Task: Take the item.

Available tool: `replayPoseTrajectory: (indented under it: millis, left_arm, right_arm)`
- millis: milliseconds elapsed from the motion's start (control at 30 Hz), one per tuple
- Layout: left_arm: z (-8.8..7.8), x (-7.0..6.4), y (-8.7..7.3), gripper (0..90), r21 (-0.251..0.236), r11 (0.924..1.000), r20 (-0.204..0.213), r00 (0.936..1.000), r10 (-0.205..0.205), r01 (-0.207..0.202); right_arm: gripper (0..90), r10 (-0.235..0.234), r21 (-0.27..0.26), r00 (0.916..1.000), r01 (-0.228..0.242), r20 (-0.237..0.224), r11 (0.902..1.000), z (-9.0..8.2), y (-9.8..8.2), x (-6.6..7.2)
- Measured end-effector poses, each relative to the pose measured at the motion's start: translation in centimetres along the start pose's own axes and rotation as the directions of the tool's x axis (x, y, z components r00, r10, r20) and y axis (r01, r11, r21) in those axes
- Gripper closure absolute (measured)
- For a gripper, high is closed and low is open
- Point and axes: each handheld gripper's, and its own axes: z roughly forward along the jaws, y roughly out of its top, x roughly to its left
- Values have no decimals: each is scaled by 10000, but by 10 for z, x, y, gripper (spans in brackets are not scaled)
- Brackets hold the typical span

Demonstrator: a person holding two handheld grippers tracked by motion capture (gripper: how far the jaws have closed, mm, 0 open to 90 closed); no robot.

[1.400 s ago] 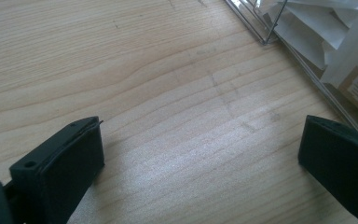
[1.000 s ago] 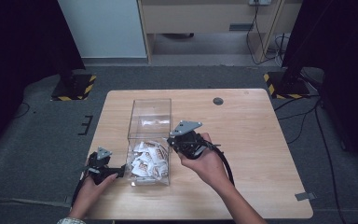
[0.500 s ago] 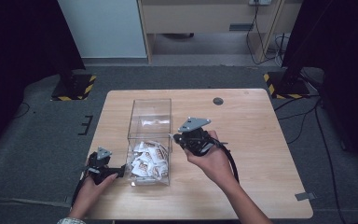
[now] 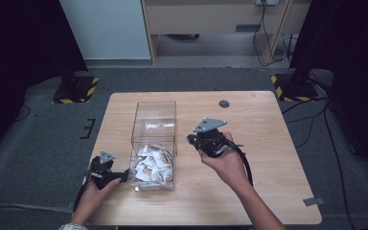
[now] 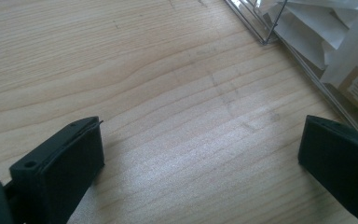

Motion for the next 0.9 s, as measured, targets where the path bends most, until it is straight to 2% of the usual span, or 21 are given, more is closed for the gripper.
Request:
replayPoseTrajectory:
  millis: [900]
  left_arm:
    - [0, 0, 0, 0, 2, 10000, -2, 10000, 1, -1]
  right_arm:
    - [894, 615, -42, 9955, -614, 722, 9981, -21, -23, -37]
